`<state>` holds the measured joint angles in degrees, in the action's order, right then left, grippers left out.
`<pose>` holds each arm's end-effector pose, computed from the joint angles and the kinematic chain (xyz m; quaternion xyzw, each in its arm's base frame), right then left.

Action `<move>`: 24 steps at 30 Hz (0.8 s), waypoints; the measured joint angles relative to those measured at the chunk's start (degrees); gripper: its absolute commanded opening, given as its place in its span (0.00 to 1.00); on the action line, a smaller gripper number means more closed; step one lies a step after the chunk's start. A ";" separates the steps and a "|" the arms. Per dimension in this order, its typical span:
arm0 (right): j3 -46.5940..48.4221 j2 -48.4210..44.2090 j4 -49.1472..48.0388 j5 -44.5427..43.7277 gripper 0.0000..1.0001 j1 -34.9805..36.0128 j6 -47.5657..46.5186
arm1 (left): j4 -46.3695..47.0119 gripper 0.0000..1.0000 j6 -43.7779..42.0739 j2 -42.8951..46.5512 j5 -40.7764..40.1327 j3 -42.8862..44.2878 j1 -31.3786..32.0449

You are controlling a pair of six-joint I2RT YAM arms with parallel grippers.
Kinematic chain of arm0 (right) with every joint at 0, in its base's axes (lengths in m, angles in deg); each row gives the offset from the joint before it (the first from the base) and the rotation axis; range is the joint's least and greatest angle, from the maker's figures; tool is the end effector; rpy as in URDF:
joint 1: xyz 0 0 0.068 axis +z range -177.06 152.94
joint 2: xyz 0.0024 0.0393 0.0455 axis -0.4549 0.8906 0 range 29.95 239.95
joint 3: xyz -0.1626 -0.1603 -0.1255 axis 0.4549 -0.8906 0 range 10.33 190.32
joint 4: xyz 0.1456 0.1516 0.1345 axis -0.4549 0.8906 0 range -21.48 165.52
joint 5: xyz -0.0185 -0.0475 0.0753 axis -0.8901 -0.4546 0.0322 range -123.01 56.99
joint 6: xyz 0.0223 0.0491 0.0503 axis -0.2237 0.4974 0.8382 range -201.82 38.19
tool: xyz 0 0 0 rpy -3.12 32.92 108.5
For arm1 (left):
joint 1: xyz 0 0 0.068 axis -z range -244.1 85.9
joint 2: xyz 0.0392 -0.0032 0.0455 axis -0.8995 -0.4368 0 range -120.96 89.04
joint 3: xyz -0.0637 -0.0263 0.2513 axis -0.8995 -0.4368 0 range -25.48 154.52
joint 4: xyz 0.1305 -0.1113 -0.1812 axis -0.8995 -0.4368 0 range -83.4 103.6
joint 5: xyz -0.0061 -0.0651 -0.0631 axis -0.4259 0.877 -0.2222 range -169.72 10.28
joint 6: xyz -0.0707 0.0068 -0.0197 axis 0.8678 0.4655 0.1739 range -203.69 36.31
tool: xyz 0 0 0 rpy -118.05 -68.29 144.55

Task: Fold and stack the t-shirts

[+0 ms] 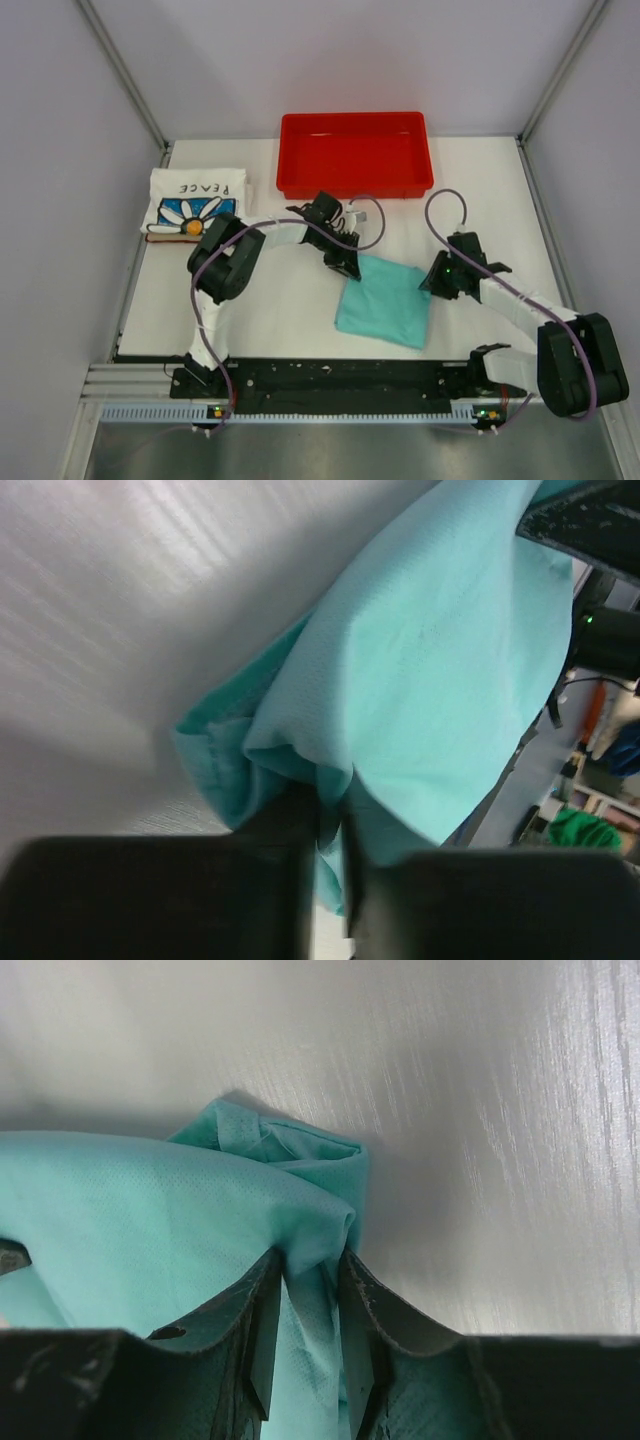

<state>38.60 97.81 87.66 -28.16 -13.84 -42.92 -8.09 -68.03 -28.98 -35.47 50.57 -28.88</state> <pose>0.2059 0.0537 0.1287 0.2027 0.9406 0.1549 0.2241 0.3046 -0.2678 0.1189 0.2378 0.8743 -0.4219 0.0331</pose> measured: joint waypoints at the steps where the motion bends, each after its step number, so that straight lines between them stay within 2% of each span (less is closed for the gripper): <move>1: 0.04 0.02 -0.04 0.00 0.38 0.00 -0.22 | 0.33 0.00 0.33 -0.61 0.13 0.04 -0.22; 4: 1.18 0.04 0.79 -0.61 0.50 0.00 -1.51 | 0.39 0.00 0.87 -1.53 1.42 0.04 -1.29; 8: 5.29 -0.04 3.48 -2.29 0.57 -0.02 -4.83 | -0.20 0.00 -0.94 -1.25 1.79 -0.15 -4.04; 9: 6.54 -0.22 4.07 -2.40 0.68 0.00 -5.86 | -0.87 0.00 -2.21 -0.81 1.77 -0.63 -5.35; 13: 11.13 -1.44 5.81 -2.36 0.79 -0.02 -9.44 | -4.85 0.00 -8.20 3.34 -0.20 -3.48 -10.64; 16: 13.03 -2.43 6.71 -1.97 0.82 0.00 -11.34 | -8.41 0.00 -13.51 6.97 -1.70 -5.22 -14.88; 17: 13.33 -2.84 7.06 -1.79 0.88 0.00 -12.02 | -9.86 0.00 -15.67 8.00 -2.21 -5.55 -16.57; 19: 13.46 -3.61 7.85 -1.75 0.89 0.00 -12.98 | -13.40 0.00 -20.83 10.14 -4.39 -6.01 -20.11; 20: 13.46 -3.89 8.37 -1.75 0.99 0.00 -13.40 | -14.12 0.00 -21.86 10.54 -4.96 -6.05 -21.51; 24: 13.44 -4.81 9.81 -2.03 0.99 0.00 -14.82 | -19.61 0.00 -29.11 14.60 -9.40 -6.05 -27.91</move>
<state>52.04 93.00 97.47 -30.20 -13.84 -57.74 -27.69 -97.14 -14.38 -44.87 44.52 -56.79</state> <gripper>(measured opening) 0.983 0.018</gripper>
